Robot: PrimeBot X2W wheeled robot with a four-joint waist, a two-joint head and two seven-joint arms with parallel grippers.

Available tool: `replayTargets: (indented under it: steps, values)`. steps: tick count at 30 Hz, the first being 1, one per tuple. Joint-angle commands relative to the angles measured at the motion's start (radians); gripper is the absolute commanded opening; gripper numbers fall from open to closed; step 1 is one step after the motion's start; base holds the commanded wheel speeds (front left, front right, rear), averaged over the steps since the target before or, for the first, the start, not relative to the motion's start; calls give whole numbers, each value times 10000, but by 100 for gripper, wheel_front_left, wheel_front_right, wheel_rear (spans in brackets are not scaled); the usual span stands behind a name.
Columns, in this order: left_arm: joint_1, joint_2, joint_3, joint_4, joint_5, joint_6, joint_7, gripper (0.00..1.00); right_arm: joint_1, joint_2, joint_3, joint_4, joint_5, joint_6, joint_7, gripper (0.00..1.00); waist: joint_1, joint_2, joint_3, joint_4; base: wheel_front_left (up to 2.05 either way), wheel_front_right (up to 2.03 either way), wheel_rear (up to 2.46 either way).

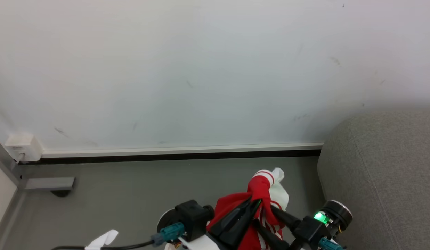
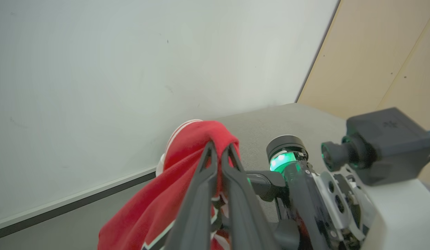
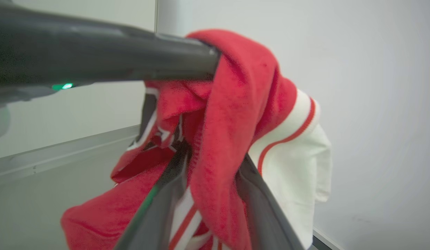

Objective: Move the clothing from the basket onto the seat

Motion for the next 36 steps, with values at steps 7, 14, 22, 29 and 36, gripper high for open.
replayTargets:
  steps: [7,14,22,29,36]
  values:
    - [107,135,28,124,188,210,-134,19,257,353,-519,404,162,-23,-464,0,0,-1,-31,-22,0,0,0]
    - [111,184,75,415,402,416,-396,100,522,358,-1379,184,194,-23,-680,0,0,-1,120,-291,0,0,0]
    - [37,257,-64,766,661,539,-603,100,883,30,-2385,-302,151,-23,-469,0,0,-1,347,-1130,0,0,0]
    - [-65,211,-245,961,871,561,-782,100,1276,-211,-3371,-814,54,-21,-344,0,0,-1,582,-2277,0,0,0]
    - [-217,27,-591,1157,1048,461,-916,100,1781,-483,-4240,-1367,16,-23,-154,0,0,-1,796,-3210,0,0,0]
